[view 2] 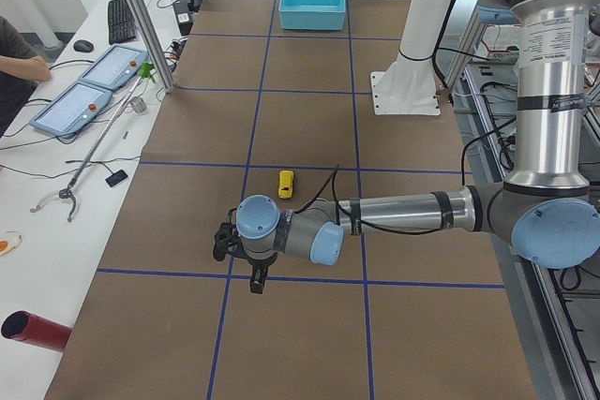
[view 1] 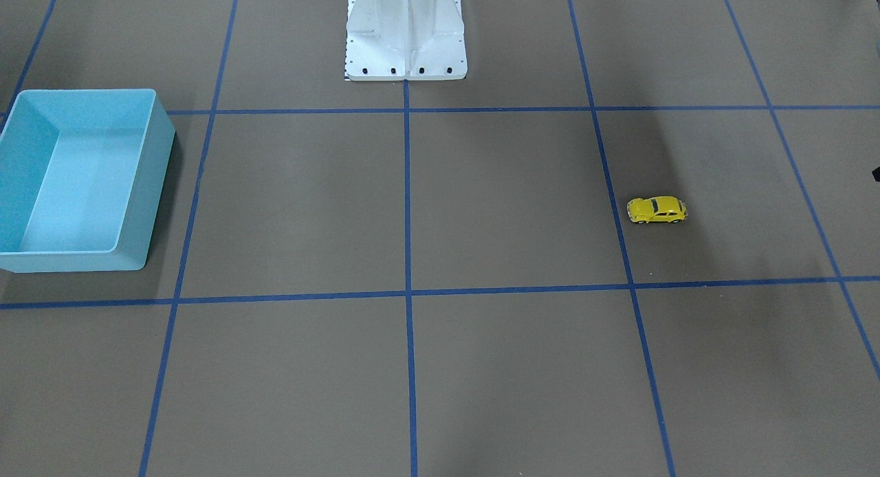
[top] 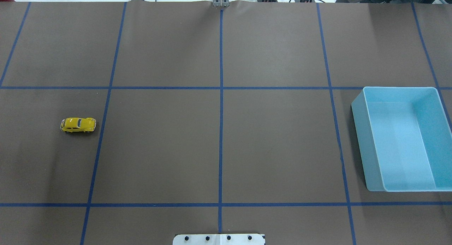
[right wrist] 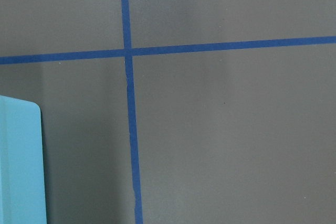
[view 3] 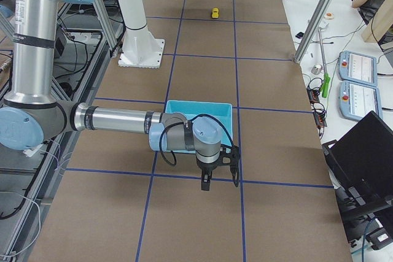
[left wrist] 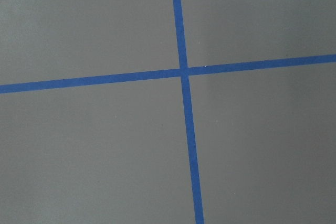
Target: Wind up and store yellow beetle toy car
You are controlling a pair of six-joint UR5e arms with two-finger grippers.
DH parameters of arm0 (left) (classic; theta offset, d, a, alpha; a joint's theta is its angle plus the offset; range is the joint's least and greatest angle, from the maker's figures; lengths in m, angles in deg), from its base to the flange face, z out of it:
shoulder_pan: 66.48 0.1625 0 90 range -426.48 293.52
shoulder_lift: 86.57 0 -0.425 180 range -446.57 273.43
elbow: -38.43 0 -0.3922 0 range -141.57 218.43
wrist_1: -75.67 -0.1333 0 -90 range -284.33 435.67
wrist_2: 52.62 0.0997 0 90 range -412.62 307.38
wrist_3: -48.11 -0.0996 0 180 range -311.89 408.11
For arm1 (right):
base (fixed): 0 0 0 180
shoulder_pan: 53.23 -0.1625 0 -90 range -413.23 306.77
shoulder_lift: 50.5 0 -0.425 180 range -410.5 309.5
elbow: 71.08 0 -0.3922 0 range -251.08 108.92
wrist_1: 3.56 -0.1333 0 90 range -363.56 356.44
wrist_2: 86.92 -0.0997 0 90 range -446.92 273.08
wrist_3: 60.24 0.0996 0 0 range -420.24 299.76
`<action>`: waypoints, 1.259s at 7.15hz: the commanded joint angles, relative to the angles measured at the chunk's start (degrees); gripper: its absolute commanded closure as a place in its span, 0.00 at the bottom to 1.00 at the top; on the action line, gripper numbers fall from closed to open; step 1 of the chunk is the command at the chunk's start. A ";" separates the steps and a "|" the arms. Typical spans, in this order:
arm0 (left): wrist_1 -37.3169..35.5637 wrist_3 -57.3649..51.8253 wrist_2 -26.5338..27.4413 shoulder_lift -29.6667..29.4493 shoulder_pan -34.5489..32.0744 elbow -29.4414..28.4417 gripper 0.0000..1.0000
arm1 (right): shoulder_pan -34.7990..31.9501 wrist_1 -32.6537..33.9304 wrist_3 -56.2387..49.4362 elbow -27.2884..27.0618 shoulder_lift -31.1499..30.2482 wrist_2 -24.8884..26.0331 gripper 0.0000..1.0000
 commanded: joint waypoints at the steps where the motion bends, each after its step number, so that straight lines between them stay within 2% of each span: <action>1: 0.71 -0.03 -0.16 -0.34 0.00 0.52 0.01 | 0.00 0.00 0.09 0.32 -0.52 0.02 0.00; 3: 3.78 -0.55 -0.25 -0.77 0.17 1.75 0.01 | 0.00 0.00 0.00 0.14 -0.61 -0.07 0.00; 7: 3.97 -0.73 -0.34 -1.04 9.90 14.12 0.01 | 0.00 0.00 0.00 0.23 -0.61 -0.07 0.00; 9: 17.25 -0.82 -0.34 -1.48 16.75 14.33 0.01 | 0.00 0.00 0.00 0.23 -0.70 -0.16 0.00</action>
